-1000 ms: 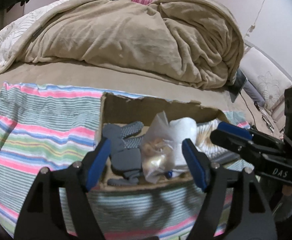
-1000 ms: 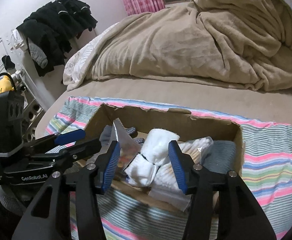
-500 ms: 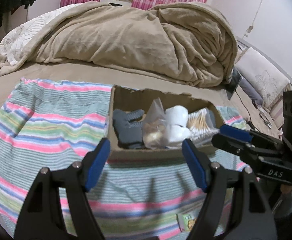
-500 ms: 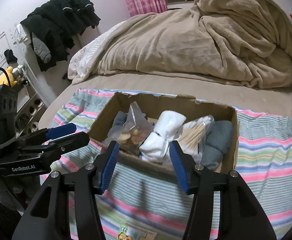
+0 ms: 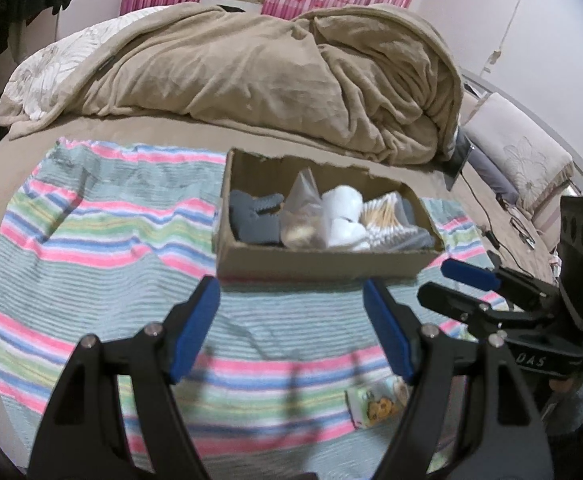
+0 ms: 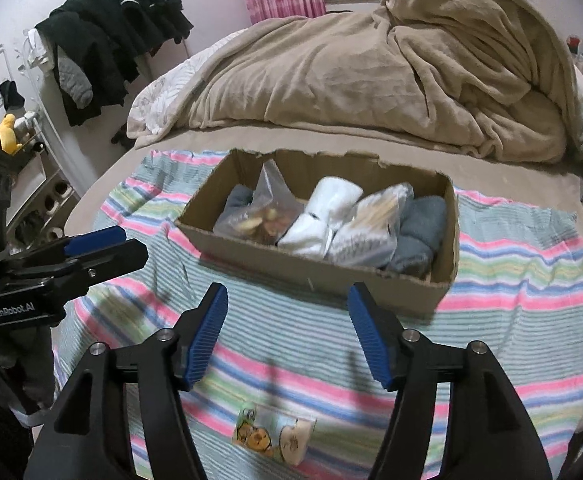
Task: Organize objects
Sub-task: 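Move the right tool down to the cartoon-printed tissue pack on the sheet, then close the right tool on the cartoon-printed tissue pack and lift it, then carry the tissue pack with the right tool over the box and release it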
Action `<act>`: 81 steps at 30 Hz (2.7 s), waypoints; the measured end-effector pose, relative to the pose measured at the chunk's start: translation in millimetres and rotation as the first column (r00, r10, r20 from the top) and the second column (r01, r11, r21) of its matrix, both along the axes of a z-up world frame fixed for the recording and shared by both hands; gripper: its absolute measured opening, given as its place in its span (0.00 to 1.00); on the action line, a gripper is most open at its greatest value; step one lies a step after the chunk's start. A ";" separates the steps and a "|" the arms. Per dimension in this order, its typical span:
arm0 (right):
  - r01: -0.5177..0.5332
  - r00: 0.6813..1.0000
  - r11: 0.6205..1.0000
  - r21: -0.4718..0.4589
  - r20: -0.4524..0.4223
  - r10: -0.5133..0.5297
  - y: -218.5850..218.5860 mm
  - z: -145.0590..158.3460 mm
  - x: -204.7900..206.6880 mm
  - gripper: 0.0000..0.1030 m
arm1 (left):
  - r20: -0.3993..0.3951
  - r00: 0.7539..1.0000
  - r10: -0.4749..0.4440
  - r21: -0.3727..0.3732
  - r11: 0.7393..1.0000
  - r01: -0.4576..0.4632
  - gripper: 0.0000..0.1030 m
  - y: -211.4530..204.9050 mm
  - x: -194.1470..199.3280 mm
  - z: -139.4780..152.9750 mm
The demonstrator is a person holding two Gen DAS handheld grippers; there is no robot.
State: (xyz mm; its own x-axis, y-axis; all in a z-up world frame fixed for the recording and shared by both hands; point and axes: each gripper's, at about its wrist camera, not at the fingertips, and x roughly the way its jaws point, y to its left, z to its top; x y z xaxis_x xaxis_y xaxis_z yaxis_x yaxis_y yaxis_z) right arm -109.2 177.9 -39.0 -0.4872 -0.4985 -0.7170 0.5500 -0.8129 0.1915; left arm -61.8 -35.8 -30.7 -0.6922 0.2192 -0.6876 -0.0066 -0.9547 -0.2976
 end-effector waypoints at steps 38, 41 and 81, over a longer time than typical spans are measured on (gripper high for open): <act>-0.057 0.972 0.989 0.138 0.235 0.024 -12.0 -97.5 55.2 0.74 | 0.143 0.989 -0.021 -0.010 1.000 0.022 0.73 -3.3 42.2 -57.8; -0.079 0.967 0.985 0.152 0.251 0.039 -15.3 -103.5 55.5 0.68 | 0.150 0.989 -0.015 -0.007 1.000 0.016 0.73 -6.1 42.1 -60.8; -0.113 0.991 0.993 -0.017 0.071 0.114 -63.1 6.4 -9.2 0.66 | 0.033 0.996 0.087 0.016 0.996 -0.088 0.73 -64.3 15.2 -31.9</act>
